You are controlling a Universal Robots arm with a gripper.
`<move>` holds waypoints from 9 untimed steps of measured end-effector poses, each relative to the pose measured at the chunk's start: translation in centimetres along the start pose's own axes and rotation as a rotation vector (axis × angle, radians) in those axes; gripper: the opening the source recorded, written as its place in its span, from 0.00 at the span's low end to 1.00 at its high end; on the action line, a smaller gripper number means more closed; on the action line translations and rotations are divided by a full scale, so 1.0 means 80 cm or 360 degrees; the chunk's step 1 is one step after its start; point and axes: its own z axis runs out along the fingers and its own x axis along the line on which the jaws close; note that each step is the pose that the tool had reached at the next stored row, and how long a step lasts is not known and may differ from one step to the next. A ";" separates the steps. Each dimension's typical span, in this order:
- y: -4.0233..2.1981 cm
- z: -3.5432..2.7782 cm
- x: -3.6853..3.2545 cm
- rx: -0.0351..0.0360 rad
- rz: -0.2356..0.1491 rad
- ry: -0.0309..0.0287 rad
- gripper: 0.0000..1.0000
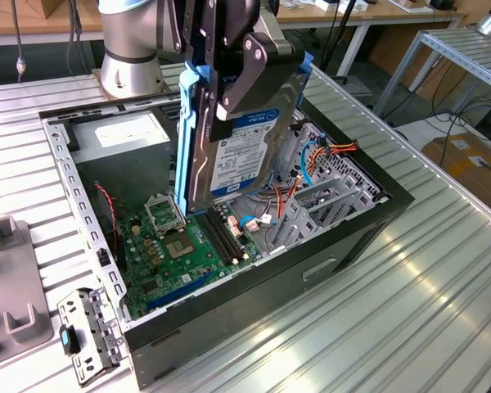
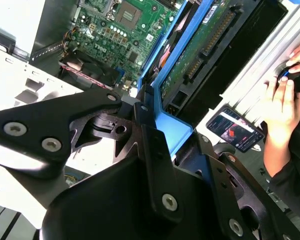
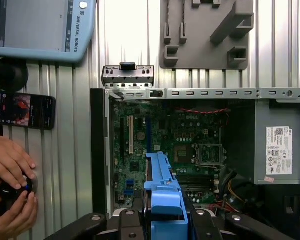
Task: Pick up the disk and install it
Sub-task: 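Insert the disk into the insertion slot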
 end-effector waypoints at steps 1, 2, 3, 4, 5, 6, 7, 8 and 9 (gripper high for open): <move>0.0000 0.0000 0.0000 0.0000 0.0000 0.00000 0.37; -0.0001 0.0000 -0.0001 0.0000 0.0000 0.00000 0.37; -0.0001 0.0000 -0.0001 0.0000 0.0000 0.00001 0.37; -0.0001 0.0000 -0.0001 0.0000 0.0000 0.00000 0.37; -0.0002 0.0000 -0.0001 0.0000 0.0000 0.00000 0.37; -0.0002 0.0000 -0.0001 0.0000 0.0000 0.00001 0.37; -0.0002 0.0000 -0.0001 0.0000 0.0000 0.00001 0.37; -0.0002 0.0000 0.0000 0.0000 0.0000 0.00000 0.37; -0.0002 -0.0001 0.0004 0.0000 0.0000 0.00003 0.37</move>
